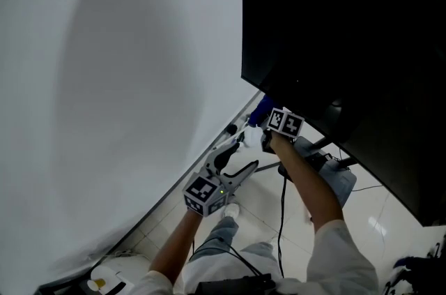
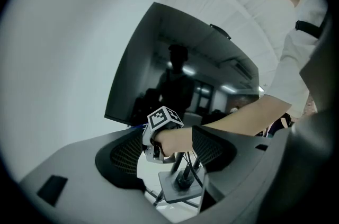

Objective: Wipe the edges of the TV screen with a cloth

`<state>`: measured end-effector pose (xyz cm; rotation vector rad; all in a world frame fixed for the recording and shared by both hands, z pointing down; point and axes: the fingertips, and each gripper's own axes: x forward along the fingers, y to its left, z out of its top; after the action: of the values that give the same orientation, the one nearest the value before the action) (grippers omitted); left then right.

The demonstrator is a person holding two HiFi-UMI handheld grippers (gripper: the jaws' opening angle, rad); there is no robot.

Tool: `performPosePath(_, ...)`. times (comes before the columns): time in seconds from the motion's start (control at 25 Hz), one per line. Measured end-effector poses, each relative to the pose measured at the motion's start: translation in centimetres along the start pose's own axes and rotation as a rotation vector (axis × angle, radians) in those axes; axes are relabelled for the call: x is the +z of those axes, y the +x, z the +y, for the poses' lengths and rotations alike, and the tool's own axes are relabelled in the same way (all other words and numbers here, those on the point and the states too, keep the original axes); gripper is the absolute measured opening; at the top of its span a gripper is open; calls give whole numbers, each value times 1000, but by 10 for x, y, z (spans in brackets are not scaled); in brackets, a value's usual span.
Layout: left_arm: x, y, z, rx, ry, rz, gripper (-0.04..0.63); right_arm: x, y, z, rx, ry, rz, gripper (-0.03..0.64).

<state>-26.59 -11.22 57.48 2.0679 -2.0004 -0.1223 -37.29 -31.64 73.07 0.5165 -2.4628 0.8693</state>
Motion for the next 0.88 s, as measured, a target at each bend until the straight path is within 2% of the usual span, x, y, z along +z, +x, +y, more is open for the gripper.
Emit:
performPosePath(0.24,-2,-27,44,77,-25,-23,282,6,50,52,51,-8,25,80)
performPosePath(0.56,1,-63,77,163,-26,-35,282,17,93,109,94,-27,26,80)
performPosePath(0.76,1,-81,90,207,-20,-45,282,30,101,120,104,142,-48,80)
performPosePath(0.88,5,-91,92,217,-25,-55,282,31,100,131,125,193,-61,80)
